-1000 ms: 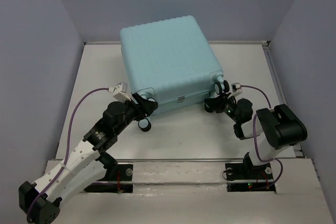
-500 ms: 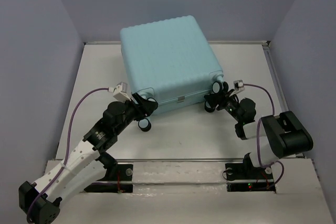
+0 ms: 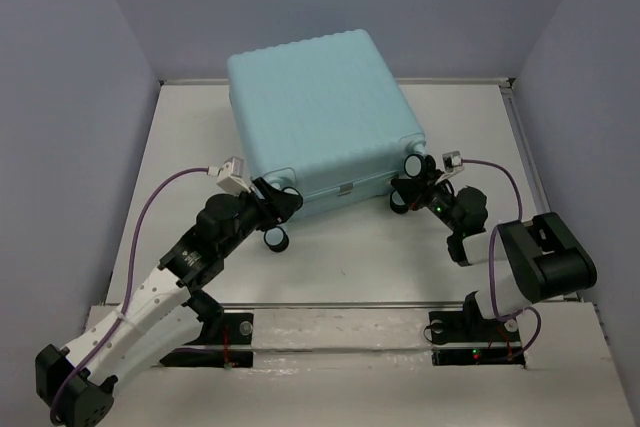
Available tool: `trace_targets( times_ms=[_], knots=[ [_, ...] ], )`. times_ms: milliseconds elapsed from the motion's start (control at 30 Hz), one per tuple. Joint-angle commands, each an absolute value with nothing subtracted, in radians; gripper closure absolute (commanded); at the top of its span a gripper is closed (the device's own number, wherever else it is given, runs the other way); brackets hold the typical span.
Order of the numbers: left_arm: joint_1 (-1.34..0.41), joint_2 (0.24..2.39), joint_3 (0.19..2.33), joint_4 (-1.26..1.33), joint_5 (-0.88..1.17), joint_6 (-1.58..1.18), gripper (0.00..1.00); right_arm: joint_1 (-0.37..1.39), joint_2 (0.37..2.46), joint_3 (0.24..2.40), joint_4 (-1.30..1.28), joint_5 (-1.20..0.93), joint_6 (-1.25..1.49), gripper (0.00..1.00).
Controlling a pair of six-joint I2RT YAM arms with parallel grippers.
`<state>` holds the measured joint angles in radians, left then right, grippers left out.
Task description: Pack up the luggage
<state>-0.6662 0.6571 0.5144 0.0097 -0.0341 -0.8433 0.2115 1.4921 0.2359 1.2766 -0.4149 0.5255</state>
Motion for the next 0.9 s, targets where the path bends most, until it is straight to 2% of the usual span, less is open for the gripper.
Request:
trace_targets(
  times_ms=[0, 133, 267, 500, 667, 733, 800, 867],
  knots=[
    [-0.701, 0.61, 0.549, 0.227, 0.1, -0.773, 0.94, 0.204, 1.506, 0.261, 1.623, -0.379, 0.591, 0.93],
    [-0.7, 0.637, 0.555, 0.287, 0.133, -0.785, 0.94, 0.23, 1.508, 0.23, 1.657, -0.379, 0.624, 0.93],
    [-0.701, 0.689, 0.578, 0.371, 0.196, -0.822, 0.94, 0.368, 1.503, 0.203, 1.663, -0.295, 0.591, 0.93],
    [-0.701, 0.742, 0.646, 0.443, 0.226, -0.856, 0.94, 0.794, 1.47, 0.258, 1.505, -0.025, 0.447, 0.93],
    [-0.703, 0.779, 0.683, 0.497, 0.247, -0.884, 0.94, 1.021, 1.545, 0.385, 1.422, 0.049, 0.361, 0.93],
    [-0.703, 0.784, 0.715, 0.495, 0.245, -0.879, 0.94, 1.042, 1.558, 0.433, 1.352, 0.106, 0.36, 0.93],
    [-0.703, 0.764, 0.741, 0.451, 0.223, -0.865, 0.94, 1.029, 1.549, 0.382, 1.348, 0.19, 0.377, 0.93],
    [-0.701, 0.732, 0.733, 0.401, 0.183, -0.842, 0.94, 0.942, 1.452, 0.342, 1.24, 0.202, 0.414, 0.93]
  ],
)
